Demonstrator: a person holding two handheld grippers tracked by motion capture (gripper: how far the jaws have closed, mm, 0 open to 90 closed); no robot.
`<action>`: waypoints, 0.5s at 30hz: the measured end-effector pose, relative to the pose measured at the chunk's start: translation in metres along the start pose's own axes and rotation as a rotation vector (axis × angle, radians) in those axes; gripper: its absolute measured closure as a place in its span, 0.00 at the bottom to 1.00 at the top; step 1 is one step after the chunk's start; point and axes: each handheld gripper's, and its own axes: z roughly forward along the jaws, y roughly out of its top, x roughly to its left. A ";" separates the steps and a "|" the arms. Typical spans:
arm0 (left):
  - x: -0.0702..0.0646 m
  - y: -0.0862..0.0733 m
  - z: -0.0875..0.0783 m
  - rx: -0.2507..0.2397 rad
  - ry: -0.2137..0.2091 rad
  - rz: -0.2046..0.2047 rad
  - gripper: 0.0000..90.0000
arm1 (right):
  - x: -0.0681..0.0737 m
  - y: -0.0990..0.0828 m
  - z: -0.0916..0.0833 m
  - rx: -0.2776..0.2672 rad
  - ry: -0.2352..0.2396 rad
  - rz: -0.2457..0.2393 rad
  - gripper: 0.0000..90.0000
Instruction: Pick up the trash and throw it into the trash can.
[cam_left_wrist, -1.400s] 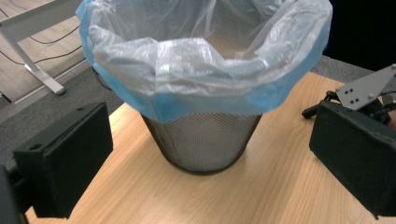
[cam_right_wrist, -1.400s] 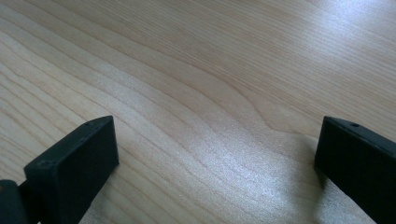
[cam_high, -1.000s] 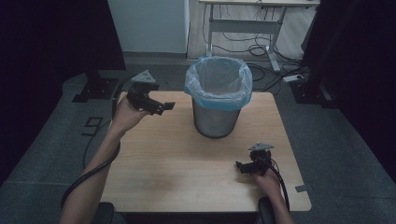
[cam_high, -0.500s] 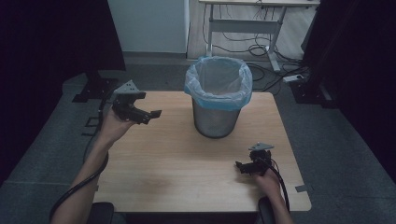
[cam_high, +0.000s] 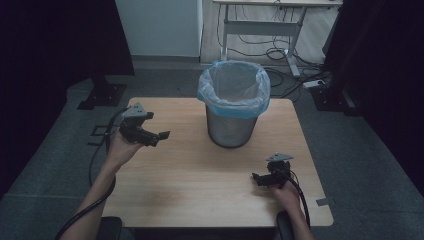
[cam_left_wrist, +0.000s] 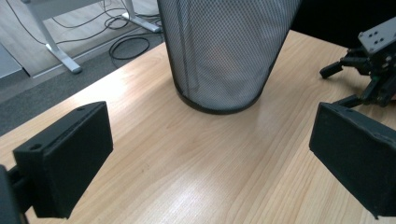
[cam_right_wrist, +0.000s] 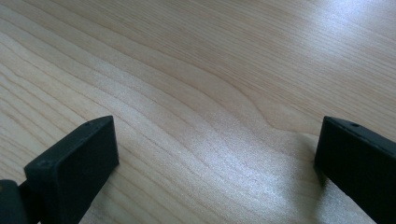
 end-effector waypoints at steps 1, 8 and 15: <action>-0.001 -0.003 0.001 -0.001 0.000 0.000 0.00 | 0.000 0.000 0.000 0.002 0.000 0.003 0.00; -0.005 -0.025 0.010 0.012 -0.001 0.002 0.00 | 0.000 0.000 0.000 0.000 0.000 0.001 0.00; -0.009 -0.049 0.020 0.021 -0.005 -0.016 0.00 | 0.000 0.000 0.000 -0.001 0.001 0.001 0.00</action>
